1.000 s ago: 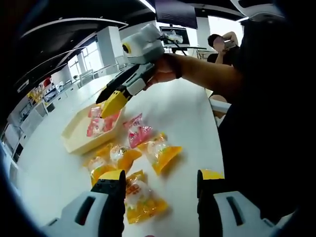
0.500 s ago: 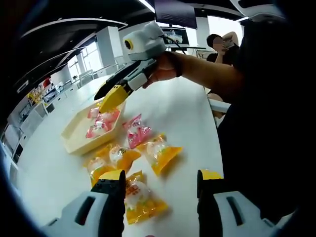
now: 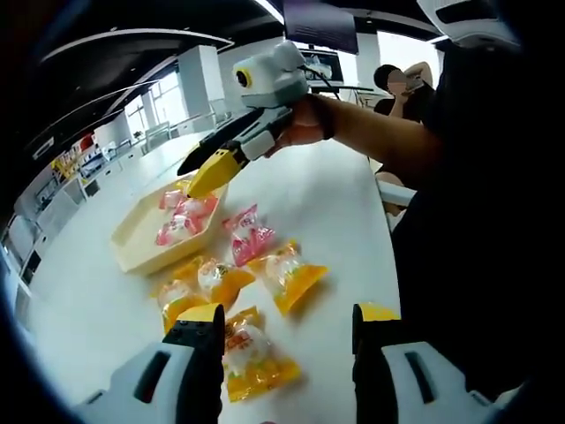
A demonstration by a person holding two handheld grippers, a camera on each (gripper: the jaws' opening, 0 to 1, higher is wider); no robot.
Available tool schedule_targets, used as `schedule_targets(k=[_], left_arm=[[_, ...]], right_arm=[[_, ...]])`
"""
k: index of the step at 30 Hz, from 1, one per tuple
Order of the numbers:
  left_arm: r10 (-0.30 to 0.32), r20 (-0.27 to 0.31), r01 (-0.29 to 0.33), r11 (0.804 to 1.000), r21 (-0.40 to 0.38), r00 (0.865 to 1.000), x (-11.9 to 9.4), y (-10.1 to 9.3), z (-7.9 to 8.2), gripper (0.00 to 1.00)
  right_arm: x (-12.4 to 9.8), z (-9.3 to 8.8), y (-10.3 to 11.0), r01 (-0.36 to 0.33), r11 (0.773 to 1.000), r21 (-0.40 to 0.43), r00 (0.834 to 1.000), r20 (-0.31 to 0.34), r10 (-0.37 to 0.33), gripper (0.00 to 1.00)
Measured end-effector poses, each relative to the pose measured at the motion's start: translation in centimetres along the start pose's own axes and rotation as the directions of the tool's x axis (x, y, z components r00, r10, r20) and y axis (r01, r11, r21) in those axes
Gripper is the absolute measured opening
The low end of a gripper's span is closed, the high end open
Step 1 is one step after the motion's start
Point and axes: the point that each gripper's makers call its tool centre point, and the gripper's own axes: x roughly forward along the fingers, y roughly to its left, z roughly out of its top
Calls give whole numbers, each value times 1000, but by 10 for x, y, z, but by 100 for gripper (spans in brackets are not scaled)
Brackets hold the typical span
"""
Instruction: Pick up the marshmallows scattered on the table and place them into the bowl on the table
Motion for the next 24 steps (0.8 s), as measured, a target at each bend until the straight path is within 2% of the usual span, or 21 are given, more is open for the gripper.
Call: schedule_targets(k=[11,19,24], left_arm=[[-5,0,5,1000,20,1000,0,-3,2,58],[-5,2,5,1000,23,1000,1,-4,3,58],[-1,-3,1,1000,18,1000,-1,-3,2,58]], right_arm=[[-15,10,7,-52,993,-105,998,13,54,45],[-17,10,21,-111,978,-175,994,-16,110,46],[-17,10,31,-163,961,-222,986,-70,150,47]])
